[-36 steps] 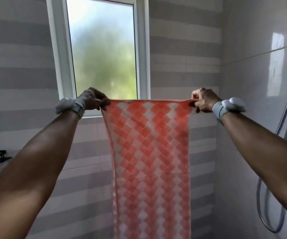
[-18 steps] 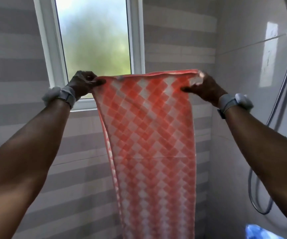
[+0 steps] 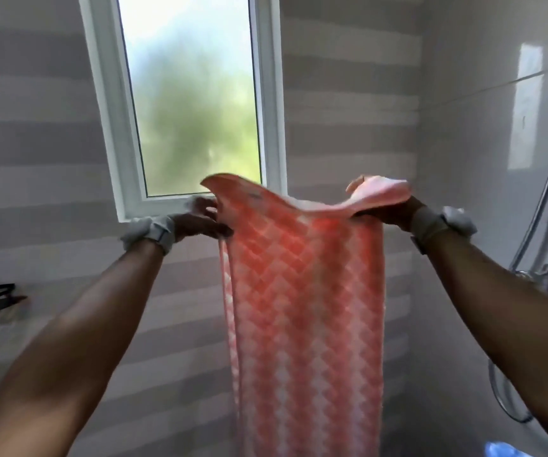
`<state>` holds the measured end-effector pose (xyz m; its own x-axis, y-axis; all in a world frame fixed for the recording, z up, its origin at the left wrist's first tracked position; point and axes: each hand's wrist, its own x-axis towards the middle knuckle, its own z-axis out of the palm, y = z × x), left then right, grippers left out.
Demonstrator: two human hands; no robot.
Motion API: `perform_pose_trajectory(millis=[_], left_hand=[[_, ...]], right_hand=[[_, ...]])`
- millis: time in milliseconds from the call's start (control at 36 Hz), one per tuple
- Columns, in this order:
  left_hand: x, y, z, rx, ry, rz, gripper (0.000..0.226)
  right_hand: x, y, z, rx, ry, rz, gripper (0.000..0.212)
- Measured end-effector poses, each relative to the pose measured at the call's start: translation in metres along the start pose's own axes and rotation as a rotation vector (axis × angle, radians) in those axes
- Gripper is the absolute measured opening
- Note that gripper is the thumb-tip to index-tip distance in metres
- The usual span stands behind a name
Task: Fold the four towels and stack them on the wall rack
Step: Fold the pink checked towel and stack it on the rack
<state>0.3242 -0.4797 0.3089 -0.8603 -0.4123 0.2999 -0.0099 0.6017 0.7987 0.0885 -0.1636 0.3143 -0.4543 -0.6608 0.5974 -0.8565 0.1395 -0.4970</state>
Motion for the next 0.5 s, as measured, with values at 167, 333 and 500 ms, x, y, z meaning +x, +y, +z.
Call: perform_pose_trajectory(millis=[167,333,500], left_hand=[[-0.007,0.016,-0.017,-0.1,0.166,0.218,0.052],[-0.002,0.025,-0.018,-0.124,0.19,0.262,0.047],[0.003,0.02,-0.008,0.022,0.207,0.201,0.038]], right_hand=[[0.01,-0.007,-0.025,0.165,0.112,0.006,0.03],[0.015,-0.01,-0.03,0.175,0.133,-0.015,0.025],[0.008,-0.013,-0.024,0.277,0.085,-0.008,0.024]])
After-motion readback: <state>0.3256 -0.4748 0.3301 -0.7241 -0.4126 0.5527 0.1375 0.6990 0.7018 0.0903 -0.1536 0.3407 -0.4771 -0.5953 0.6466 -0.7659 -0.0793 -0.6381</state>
